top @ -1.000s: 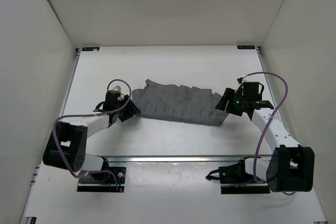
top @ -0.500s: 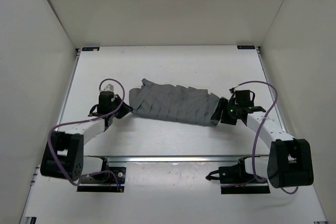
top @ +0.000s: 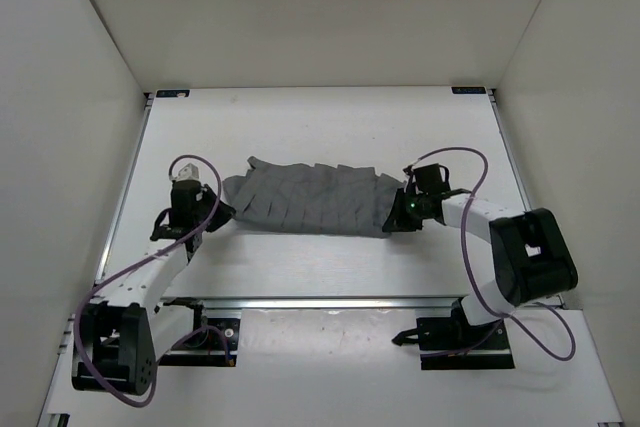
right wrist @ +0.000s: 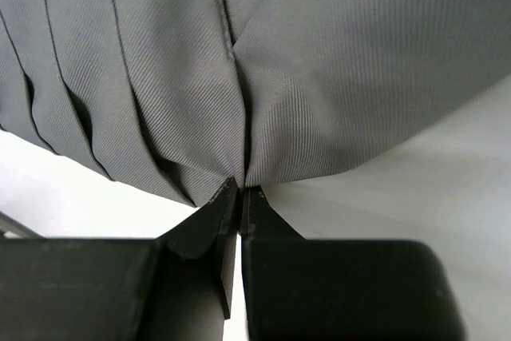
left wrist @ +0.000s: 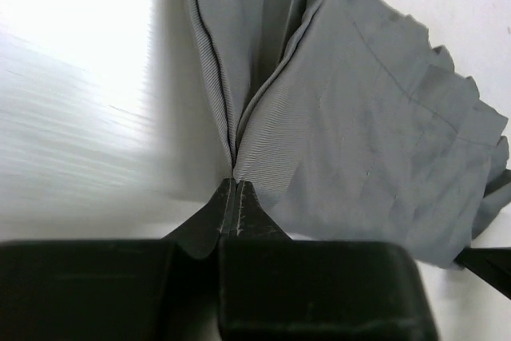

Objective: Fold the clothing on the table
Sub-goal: Fold the skirt

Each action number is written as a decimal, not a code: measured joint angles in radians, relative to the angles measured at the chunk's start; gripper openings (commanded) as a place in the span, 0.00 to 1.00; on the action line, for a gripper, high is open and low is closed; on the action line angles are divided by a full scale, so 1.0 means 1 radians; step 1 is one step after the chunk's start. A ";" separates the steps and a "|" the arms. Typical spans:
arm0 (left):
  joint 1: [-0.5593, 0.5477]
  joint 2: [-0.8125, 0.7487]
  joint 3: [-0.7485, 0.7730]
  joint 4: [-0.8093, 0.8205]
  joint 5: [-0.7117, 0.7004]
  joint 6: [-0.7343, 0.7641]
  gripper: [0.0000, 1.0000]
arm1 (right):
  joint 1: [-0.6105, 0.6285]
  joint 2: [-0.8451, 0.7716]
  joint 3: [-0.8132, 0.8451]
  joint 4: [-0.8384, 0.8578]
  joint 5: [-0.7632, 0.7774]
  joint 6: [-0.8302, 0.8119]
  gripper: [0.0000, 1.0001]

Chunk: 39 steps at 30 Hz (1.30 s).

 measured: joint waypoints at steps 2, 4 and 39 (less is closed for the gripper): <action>0.029 -0.018 0.050 -0.078 -0.028 0.043 0.00 | 0.016 0.052 0.048 -0.001 -0.015 0.004 0.00; 0.052 -0.018 0.143 -0.156 -0.071 0.097 0.00 | 0.039 0.113 0.105 0.005 -0.022 0.003 0.00; -0.642 0.780 0.859 -0.148 0.187 0.174 0.00 | 0.069 0.230 0.145 0.167 -0.162 0.129 0.00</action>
